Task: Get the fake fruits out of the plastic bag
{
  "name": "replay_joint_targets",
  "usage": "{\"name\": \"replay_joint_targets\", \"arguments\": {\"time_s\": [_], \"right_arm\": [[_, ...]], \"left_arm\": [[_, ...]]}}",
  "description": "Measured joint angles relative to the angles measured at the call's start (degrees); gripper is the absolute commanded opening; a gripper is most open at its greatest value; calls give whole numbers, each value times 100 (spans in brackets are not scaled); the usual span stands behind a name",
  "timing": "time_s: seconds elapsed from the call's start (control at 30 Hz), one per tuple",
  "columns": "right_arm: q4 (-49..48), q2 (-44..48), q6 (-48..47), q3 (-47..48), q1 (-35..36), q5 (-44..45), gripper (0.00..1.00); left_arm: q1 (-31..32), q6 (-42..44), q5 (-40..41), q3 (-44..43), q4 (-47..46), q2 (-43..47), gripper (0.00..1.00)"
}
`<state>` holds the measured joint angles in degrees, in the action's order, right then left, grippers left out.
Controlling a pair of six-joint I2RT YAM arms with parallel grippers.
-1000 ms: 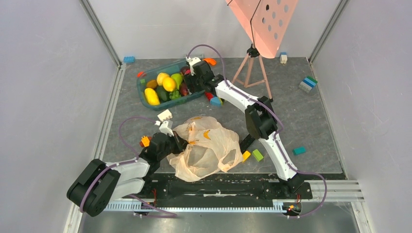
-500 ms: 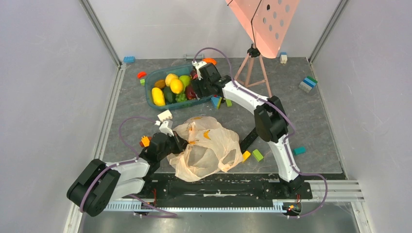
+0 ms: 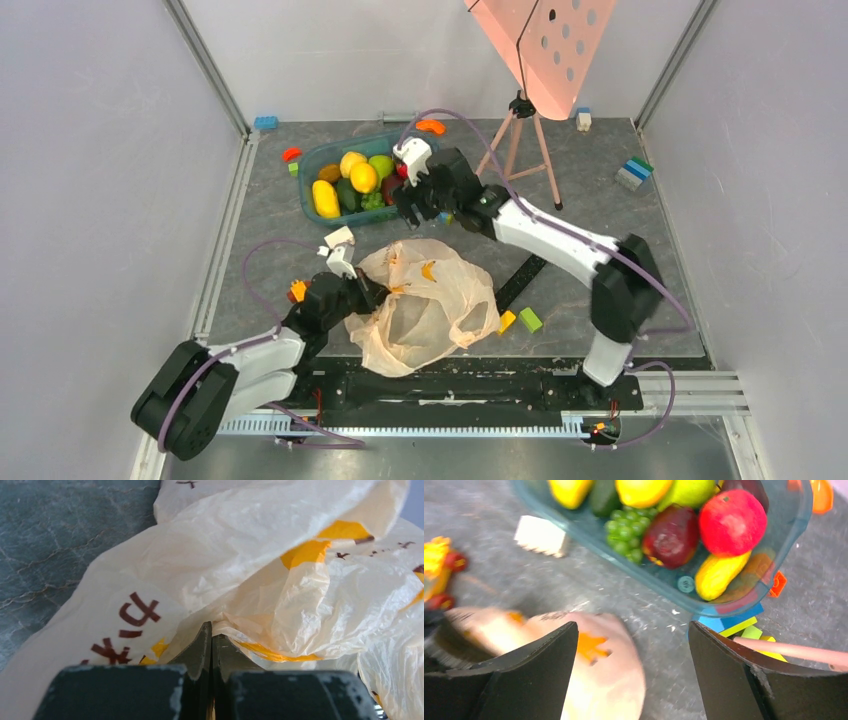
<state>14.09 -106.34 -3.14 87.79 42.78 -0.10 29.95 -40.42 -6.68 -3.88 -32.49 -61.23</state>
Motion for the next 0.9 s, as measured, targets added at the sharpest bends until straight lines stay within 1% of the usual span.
{"name": "replay_joint_targets", "arguments": {"time_s": [0.13, 0.27, 0.3, 0.47, 0.57, 0.67, 0.77, 0.9], "right_arm": [[-431, 1423, -210, -1108, 590, -116, 78], [-839, 2667, -214, -2321, 1145, -295, 73], [-885, 2944, -197, -2627, 1259, -321, 71], [-1014, 3967, 15, -3818, 1784, -365, 68], [-1038, 4354, 125, -4113, 2006, -400, 66], [-1126, 4538, 260, -4186, 2166, -487, 62], [-1220, 4509, 323, -4199, 2308, -605, 59], [-1298, 4221, 317, -4232, 2570, -680, 54]], "left_arm": [[2, 55, -46, -184, 332, 485, 2], [2, 186, -44, -468, 560, 933, 2], [2, 197, -42, -511, 581, 968, 2], [2, 212, -50, -623, 625, 815, 2], [0, 210, -76, -625, 616, 629, 2], [0, 208, -105, -627, 597, 522, 2], [0, 208, -125, -667, 581, 498, 2], [2, 205, -146, -723, 564, 544, 2]]}}
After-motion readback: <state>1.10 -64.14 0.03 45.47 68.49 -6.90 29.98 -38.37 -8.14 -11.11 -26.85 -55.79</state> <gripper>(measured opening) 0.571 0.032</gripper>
